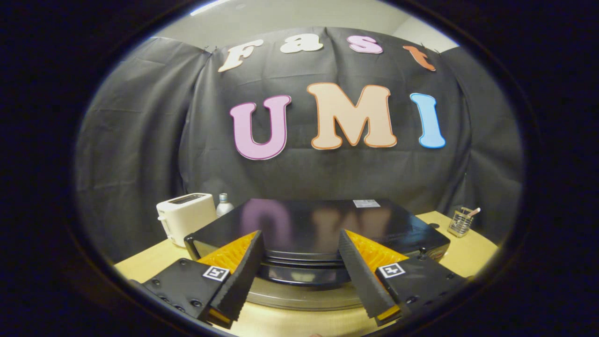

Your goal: Open the toaster oven, put the food inside, and close the toaster oven door.

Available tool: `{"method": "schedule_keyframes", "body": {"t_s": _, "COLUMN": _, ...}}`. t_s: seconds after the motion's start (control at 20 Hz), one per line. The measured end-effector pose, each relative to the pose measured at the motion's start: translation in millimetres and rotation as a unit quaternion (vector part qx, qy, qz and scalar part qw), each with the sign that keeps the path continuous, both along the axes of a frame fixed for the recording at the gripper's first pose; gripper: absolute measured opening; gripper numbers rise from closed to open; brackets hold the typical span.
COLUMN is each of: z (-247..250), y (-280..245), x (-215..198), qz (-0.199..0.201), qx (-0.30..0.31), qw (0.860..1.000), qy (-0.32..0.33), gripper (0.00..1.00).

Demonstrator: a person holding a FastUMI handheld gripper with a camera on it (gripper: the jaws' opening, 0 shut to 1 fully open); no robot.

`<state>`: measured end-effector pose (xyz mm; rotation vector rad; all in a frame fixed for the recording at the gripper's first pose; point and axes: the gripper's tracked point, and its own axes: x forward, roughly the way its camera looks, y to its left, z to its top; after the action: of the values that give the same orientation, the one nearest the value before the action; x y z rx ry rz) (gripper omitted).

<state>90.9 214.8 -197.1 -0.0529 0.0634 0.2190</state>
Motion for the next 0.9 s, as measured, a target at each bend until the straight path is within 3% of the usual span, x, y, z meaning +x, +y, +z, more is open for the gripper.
{"method": "schedule_keyframes", "body": {"t_s": 0.3, "z": -1, "y": 0, "x": -7, "qz": 0.005, "qx": 0.002, "qw": 1.0, "qy": -0.01, "gripper": 0.99}}
{"method": "schedule_keyframes", "body": {"t_s": 0.9, "z": -16, "y": -7, "x": -64, "qz": 0.02, "qx": 0.002, "qw": 1.0, "qy": -0.005, "gripper": 0.97}}
